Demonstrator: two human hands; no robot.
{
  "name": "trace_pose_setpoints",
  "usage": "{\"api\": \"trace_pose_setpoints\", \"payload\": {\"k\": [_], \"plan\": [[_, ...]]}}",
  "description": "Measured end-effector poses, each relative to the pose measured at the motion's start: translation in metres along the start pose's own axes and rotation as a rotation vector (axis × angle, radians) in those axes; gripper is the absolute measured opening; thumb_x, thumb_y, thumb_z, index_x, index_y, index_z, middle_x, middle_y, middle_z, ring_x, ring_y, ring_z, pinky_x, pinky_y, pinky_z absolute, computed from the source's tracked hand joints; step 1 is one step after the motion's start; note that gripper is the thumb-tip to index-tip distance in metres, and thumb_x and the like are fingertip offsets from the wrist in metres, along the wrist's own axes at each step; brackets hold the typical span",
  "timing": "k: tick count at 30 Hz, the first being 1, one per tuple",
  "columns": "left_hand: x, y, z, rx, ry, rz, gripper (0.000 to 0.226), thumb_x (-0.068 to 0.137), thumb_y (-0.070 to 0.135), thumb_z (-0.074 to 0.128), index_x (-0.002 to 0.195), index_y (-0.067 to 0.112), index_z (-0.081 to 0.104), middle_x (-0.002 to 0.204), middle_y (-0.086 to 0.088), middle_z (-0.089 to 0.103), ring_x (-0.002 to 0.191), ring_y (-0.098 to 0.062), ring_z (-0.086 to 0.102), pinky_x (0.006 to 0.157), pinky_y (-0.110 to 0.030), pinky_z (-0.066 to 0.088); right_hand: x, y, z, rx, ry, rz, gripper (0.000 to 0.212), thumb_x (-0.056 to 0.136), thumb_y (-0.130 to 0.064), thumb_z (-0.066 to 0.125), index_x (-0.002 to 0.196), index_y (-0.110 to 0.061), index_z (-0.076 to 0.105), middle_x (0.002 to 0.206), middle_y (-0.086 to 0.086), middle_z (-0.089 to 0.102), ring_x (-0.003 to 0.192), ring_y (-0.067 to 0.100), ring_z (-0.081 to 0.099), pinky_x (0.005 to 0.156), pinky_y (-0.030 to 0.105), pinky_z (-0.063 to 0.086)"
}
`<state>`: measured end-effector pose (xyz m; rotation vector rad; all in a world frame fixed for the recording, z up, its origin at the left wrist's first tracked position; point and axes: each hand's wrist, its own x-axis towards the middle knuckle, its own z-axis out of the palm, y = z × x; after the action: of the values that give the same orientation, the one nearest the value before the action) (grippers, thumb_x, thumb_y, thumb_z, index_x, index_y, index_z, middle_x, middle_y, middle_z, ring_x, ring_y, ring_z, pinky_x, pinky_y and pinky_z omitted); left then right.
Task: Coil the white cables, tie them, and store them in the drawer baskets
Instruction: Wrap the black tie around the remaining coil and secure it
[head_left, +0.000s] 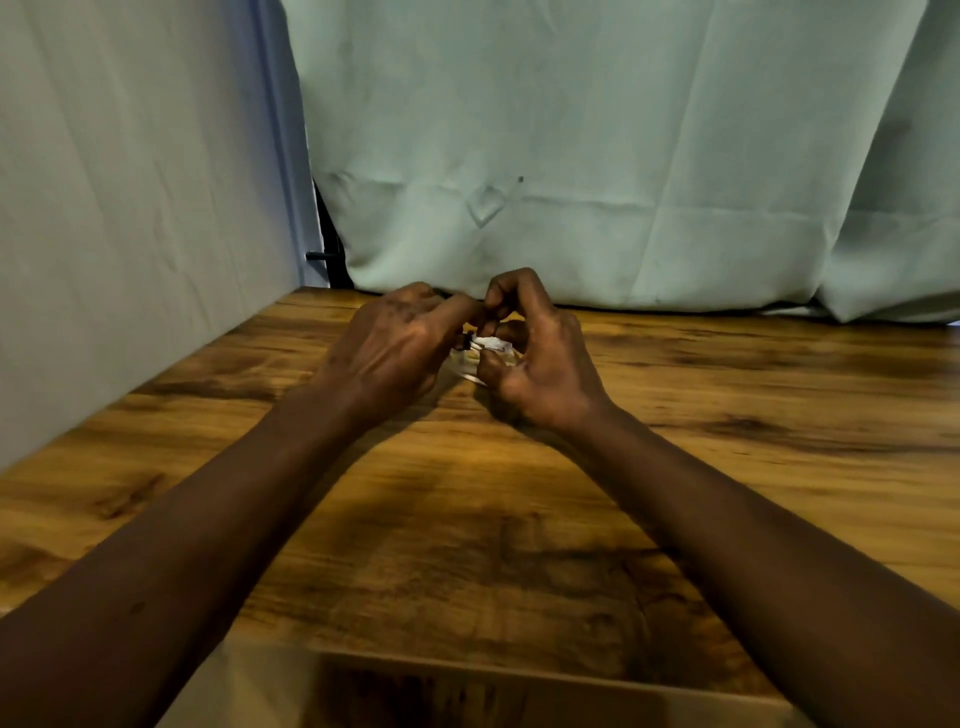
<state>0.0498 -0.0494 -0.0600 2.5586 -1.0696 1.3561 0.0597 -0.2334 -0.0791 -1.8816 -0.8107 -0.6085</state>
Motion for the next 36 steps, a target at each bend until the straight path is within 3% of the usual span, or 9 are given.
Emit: {"api": "trace_pose_setpoints", "payload": {"k": [4, 8, 11, 14, 20, 23, 28, 33, 36], "plan": [[-0.001, -0.005, -0.003, -0.007, 0.04, 0.048, 0.024, 0.082, -0.001, 0.074, 0.105, 0.003, 0.07, 0.082, -0.014, 0.072, 0.068, -0.032, 0.066, 0.06, -0.031, 0.042, 0.002, -0.001, 0.0, 0.078, -0.006, 0.041, 0.061, 0.077, 0.013, 0.068, 0.118, -0.027, 0.046, 0.1, 0.003, 0.06, 0.084, 0.007, 0.071, 0.06, 0.019, 0.05], [-0.003, -0.01, 0.002, -0.007, 0.063, 0.109, 0.018, 0.092, 0.01, 0.06, 0.108, 0.008, 0.07, 0.084, -0.01, 0.073, 0.071, -0.03, 0.066, 0.063, -0.033, 0.045, 0.003, 0.002, -0.002, 0.145, -0.024, 0.082, 0.069, 0.075, 0.016, 0.069, 0.125, -0.025, 0.045, 0.099, 0.014, 0.061, 0.082, 0.017, 0.075, 0.055, 0.048, 0.057], [-0.009, -0.012, 0.01, -0.205, 0.105, -0.194, 0.025, 0.087, 0.017, 0.078, 0.112, 0.019, 0.074, 0.092, -0.001, 0.077, 0.083, -0.019, 0.07, 0.076, -0.036, 0.055, 0.005, 0.004, -0.004, 0.201, -0.011, 0.106, 0.068, 0.075, 0.017, 0.068, 0.123, -0.025, 0.046, 0.099, 0.015, 0.061, 0.081, 0.02, 0.075, 0.058, 0.046, 0.058], [-0.013, -0.016, 0.016, -0.459, 0.106, -0.514, 0.014, 0.082, 0.032, 0.082, 0.095, 0.027, 0.078, 0.089, 0.009, 0.075, 0.086, -0.011, 0.067, 0.077, -0.043, 0.055, 0.007, 0.006, -0.002, 0.209, -0.009, 0.114, 0.065, 0.074, 0.017, 0.069, 0.121, -0.024, 0.047, 0.099, 0.014, 0.062, 0.08, 0.017, 0.076, 0.057, 0.036, 0.057], [-0.014, -0.004, 0.018, -0.577, 0.108, -0.727, 0.01, 0.085, 0.032, 0.082, 0.081, 0.026, 0.075, 0.074, 0.01, 0.073, 0.069, -0.007, 0.068, 0.065, -0.043, 0.058, 0.006, 0.005, -0.001, 0.258, 0.038, 0.125, 0.061, 0.074, 0.019, 0.071, 0.115, -0.02, 0.049, 0.099, 0.015, 0.062, 0.078, 0.016, 0.074, 0.06, 0.033, 0.059], [-0.012, 0.005, 0.02, -0.535, 0.154, -0.768, 0.011, 0.089, 0.035, 0.078, 0.084, 0.025, 0.079, 0.071, 0.011, 0.074, 0.065, -0.008, 0.069, 0.064, -0.041, 0.058, 0.004, 0.007, 0.003, 0.284, 0.072, 0.135, 0.056, 0.077, 0.014, 0.071, 0.113, -0.024, 0.052, 0.102, 0.014, 0.062, 0.084, 0.025, 0.075, 0.064, 0.048, 0.063], [-0.011, 0.013, 0.024, -0.487, 0.164, -0.784, 0.005, 0.09, 0.028, 0.077, 0.092, 0.026, 0.081, 0.077, 0.013, 0.075, 0.071, -0.001, 0.069, 0.067, -0.032, 0.058, 0.003, 0.009, 0.009, 0.264, 0.142, 0.123, 0.046, 0.076, -0.004, 0.075, 0.11, -0.028, 0.055, 0.102, 0.01, 0.063, 0.094, 0.034, 0.071, 0.077, 0.053, 0.063], [-0.009, 0.01, 0.023, -0.626, 0.219, -0.807, 0.003, 0.088, 0.02, 0.078, 0.087, 0.023, 0.078, 0.075, 0.009, 0.074, 0.069, -0.006, 0.07, 0.066, -0.034, 0.06, 0.005, 0.009, 0.011, 0.205, 0.138, 0.138, 0.049, 0.078, 0.006, 0.073, 0.113, -0.025, 0.057, 0.101, 0.004, 0.064, 0.087, 0.027, 0.072, 0.07, 0.052, 0.062], [-0.009, 0.003, 0.013, -0.406, 0.12, -0.603, 0.006, 0.091, 0.021, 0.074, 0.096, 0.024, 0.077, 0.084, 0.008, 0.075, 0.076, -0.01, 0.069, 0.068, -0.032, 0.056, 0.006, 0.007, 0.006, 0.123, 0.113, 0.096, 0.05, 0.076, 0.007, 0.073, 0.114, -0.022, 0.057, 0.098, 0.003, 0.065, 0.084, 0.018, 0.071, 0.071, 0.043, 0.062]]}}
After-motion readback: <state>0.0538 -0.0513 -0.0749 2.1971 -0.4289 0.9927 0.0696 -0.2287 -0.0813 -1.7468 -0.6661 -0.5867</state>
